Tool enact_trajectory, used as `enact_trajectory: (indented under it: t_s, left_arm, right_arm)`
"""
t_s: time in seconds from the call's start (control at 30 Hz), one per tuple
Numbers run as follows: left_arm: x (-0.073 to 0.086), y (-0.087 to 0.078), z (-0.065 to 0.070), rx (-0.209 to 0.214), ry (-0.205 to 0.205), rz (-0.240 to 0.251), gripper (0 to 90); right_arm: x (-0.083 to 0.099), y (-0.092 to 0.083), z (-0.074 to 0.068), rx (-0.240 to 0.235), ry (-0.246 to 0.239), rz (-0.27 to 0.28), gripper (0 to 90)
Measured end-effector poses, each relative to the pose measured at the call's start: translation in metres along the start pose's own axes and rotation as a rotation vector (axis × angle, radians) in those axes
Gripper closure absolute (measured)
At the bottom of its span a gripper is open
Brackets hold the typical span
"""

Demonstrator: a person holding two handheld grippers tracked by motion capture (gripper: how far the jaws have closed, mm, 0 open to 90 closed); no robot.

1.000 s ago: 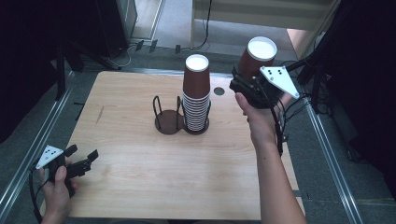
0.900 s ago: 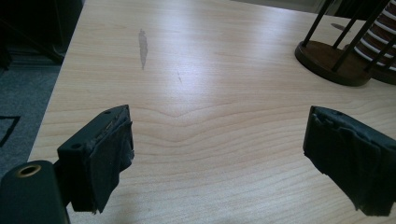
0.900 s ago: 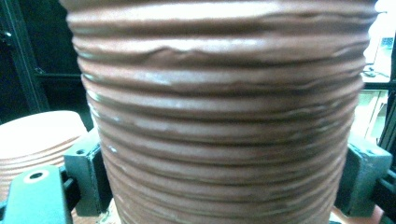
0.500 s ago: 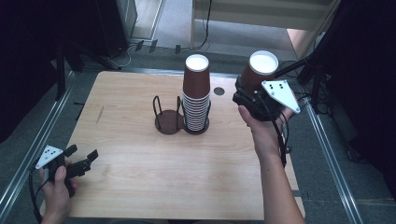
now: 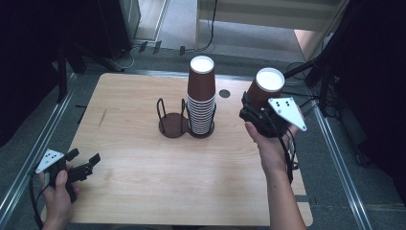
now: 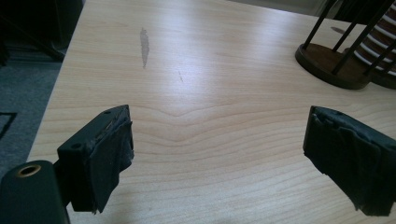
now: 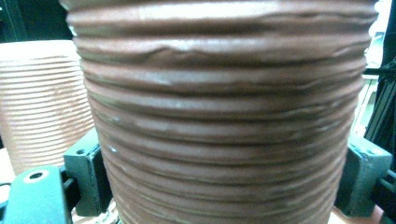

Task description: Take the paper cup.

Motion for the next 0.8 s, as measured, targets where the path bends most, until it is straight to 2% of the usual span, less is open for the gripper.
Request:
enact_trajectory:
  t_s: [0.17,0.27,0.37,0.47,0.6,0.67,0.8]
  left_arm:
    - [0.0,0.001,0.0,0.002,-0.003,-0.01,9.1]
    - [0.001,0.001,-0.001,-0.003,-0.005,-0.016,9.1]
    - [0.001,0.001,0.0,-0.015,0.008,-0.017,9.1]
    - [0.0,0.001,0.0,-0.04,0.039,-0.023,9.1]
    - [-0.002,0.001,0.0,-0.037,0.047,-0.03,9.1]
    - [-0.007,0.001,0.002,-0.026,0.027,-0.015,9.1]
    - [-0.018,0.001,0.006,-0.007,0.024,0.005,9.1]
  right_arm:
    - [0.011,-0.005,0.002,-0.011,0.028,-0.015,13.0]
    - [0.016,-0.008,0.002,-0.013,0.02,-0.016,13.1]
    - [0.022,-0.011,0.003,-0.014,0.019,-0.022,13.1]
    - [0.03,-0.013,0.002,-0.027,0.022,-0.037,13.1]
    - [0.042,-0.015,0.001,-0.037,0.006,-0.059,13.1]
    - [0.049,-0.017,0.001,-0.042,0.004,-0.072,13.1]
    - [0.06,-0.021,0.003,-0.045,0.005,-0.085,13.1]
Point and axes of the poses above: each handheld gripper's, and its own axes: y roughly forward along the jaws, x roughly out of its underside, z roughly to its right, the point moved 8 cm from there along y, roughly forward along the jaws, and after that the axes turned 11 degrees about y, right-handed, at the moved point
